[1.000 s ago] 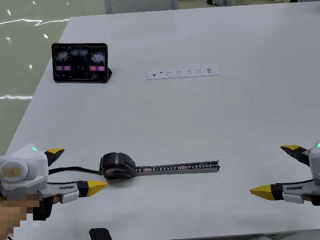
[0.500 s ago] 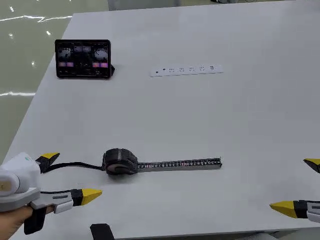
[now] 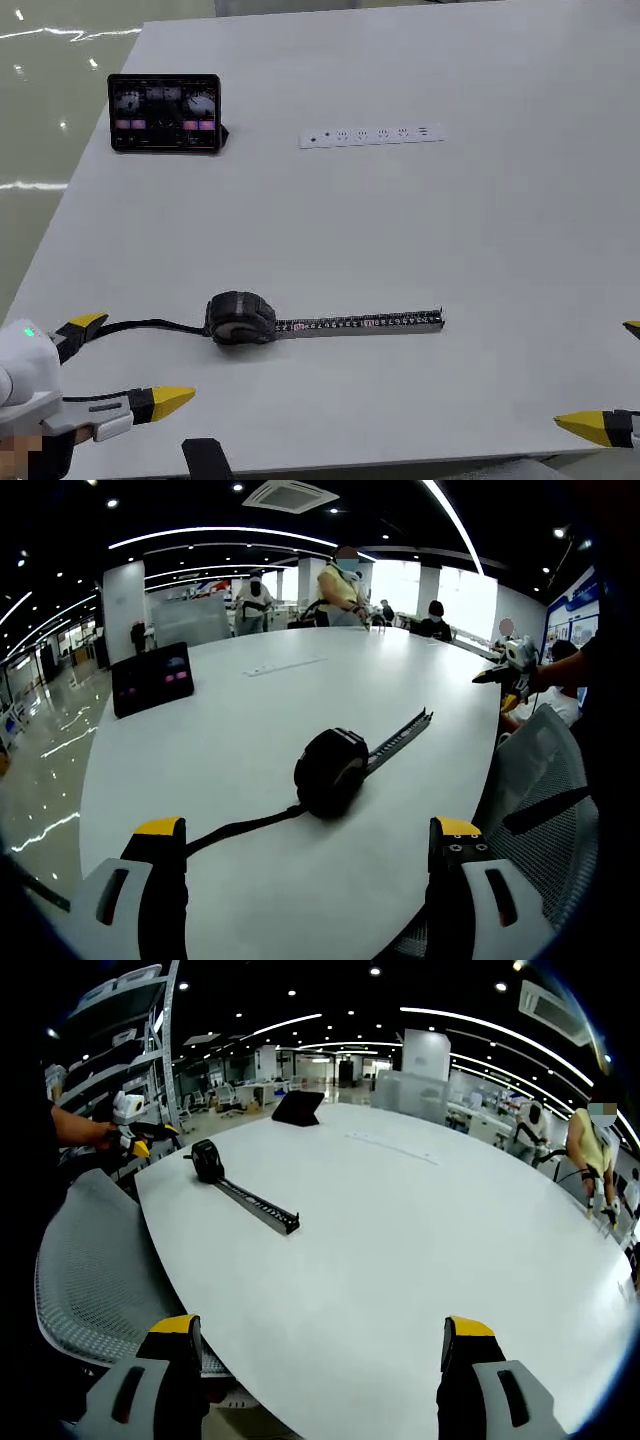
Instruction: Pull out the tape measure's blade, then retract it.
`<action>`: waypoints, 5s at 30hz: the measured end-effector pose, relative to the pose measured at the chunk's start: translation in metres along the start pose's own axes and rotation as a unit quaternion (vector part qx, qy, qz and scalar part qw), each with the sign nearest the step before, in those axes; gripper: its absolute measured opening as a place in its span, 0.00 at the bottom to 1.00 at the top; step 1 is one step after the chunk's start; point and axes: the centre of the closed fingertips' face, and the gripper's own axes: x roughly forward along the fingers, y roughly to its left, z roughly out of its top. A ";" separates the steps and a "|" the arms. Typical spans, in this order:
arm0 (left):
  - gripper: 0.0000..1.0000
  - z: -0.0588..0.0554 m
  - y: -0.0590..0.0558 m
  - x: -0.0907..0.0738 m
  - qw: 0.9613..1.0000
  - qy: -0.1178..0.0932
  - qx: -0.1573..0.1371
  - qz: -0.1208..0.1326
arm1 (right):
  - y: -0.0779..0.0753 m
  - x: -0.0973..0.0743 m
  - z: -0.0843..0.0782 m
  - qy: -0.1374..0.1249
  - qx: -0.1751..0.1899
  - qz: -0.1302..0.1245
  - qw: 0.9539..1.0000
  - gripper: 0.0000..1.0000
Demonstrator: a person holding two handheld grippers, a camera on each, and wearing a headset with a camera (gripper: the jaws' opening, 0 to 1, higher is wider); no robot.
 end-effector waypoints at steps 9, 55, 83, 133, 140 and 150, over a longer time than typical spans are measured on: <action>0.99 0.003 0.005 0.000 1.000 -0.002 -0.008 0.004 | 0.001 -0.002 -0.004 0.005 0.004 -0.001 1.000 0.99; 0.99 0.046 -0.036 0.042 0.998 -0.029 -0.045 0.017 | 0.020 0.031 0.048 0.039 -0.081 0.080 0.993 0.99; 0.99 0.039 -0.030 0.080 0.986 -0.043 -0.102 0.126 | 0.026 0.092 0.075 0.094 -0.159 0.140 0.973 0.99; 0.99 0.040 -0.007 0.109 0.970 -0.101 -0.117 0.189 | 0.035 0.170 0.059 0.172 -0.312 0.231 0.906 0.45; 0.99 0.041 -0.008 0.112 0.971 -0.102 -0.115 0.184 | 0.036 0.170 0.054 0.175 -0.326 0.237 0.898 0.32; 0.99 0.044 -0.013 0.114 0.972 -0.105 -0.113 0.178 | 0.041 0.171 0.050 0.182 -0.330 0.246 0.893 0.17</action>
